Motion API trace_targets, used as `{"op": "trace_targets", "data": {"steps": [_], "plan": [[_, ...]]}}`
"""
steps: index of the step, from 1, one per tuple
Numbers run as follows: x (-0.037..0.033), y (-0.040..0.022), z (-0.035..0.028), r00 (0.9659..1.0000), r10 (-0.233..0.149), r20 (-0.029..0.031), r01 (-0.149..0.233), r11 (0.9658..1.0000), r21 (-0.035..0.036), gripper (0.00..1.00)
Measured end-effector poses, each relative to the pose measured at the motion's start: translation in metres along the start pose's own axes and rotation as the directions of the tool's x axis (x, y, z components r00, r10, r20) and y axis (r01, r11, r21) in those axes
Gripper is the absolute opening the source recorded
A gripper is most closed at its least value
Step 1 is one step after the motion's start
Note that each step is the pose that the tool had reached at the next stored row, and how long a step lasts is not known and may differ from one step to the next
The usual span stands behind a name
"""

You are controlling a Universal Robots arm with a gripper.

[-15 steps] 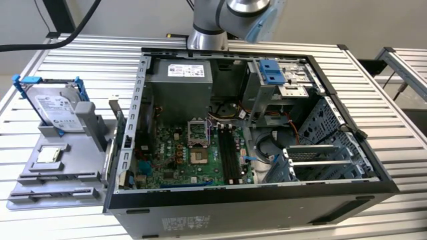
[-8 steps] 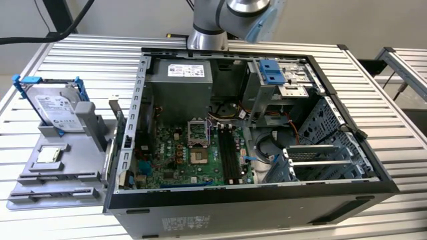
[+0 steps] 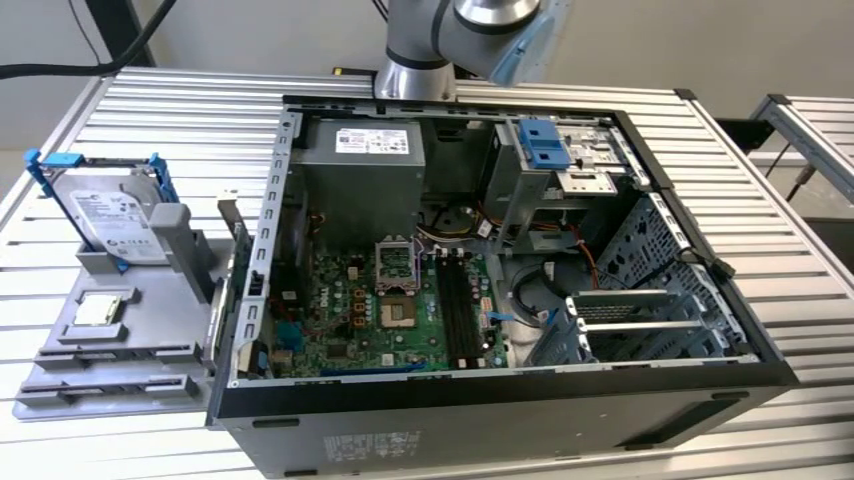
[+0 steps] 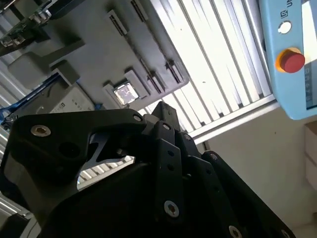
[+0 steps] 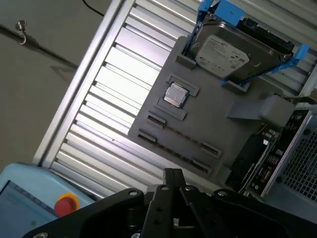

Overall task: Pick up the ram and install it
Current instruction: 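Pick up the ram and move it above insertion slot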

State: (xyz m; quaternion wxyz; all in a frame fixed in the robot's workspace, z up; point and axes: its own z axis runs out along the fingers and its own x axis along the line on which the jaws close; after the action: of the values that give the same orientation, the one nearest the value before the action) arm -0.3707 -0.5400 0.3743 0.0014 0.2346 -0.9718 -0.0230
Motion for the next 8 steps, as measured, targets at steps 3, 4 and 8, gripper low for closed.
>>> {"op": "trace_targets", "data": {"steps": [3,4,8], "plan": [[0.0000,0.0000,0.0000,1.0000,-0.002,0.0000,0.002,1.0000,0.0000,0.00],[0.0000,0.0000,0.0000,1.0000,-0.009,-0.0005,0.009,1.0000,-0.0001,0.00],[0.0000,0.0000,0.0000,0.9968,-0.080,-0.0035,0.080,0.9968,-0.0008,0.00]]}}
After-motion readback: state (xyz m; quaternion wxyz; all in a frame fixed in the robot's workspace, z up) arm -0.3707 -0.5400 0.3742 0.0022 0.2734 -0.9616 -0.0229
